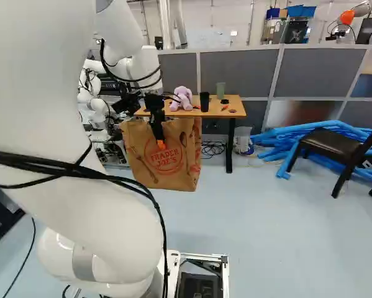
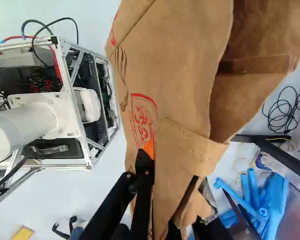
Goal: Pick up the bag on the ground and place it on the table
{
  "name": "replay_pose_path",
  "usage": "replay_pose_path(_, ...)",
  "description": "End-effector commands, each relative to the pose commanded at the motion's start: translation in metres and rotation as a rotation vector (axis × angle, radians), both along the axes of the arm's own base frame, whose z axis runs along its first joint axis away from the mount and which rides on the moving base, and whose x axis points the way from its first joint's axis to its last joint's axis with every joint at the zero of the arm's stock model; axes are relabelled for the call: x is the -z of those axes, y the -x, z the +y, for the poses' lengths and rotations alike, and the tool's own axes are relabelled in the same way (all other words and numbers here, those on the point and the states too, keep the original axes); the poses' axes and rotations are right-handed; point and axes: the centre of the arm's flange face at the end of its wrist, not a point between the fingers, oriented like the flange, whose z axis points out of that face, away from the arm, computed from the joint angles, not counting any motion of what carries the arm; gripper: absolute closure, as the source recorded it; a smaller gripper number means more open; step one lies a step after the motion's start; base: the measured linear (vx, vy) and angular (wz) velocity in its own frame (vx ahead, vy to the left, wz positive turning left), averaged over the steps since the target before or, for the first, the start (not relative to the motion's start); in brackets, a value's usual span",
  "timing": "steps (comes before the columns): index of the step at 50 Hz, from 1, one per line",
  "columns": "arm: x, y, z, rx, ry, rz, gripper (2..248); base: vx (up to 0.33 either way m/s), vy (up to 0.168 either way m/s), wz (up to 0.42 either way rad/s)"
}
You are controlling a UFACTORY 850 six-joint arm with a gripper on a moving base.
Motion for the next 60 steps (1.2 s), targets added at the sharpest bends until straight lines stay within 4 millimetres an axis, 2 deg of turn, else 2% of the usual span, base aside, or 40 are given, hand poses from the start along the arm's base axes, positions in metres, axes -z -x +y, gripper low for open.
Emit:
replay_pose_path(44, -0.075, 0.019, -0.004, 0.006, 0.007, 0.134, 229, 0.0, 0.0, 0.0)
replay_pose_path(60, -0.105, 0.019, -0.005, 0.009, 0.008, 0.16, 229, 0.0, 0.0, 0.0)
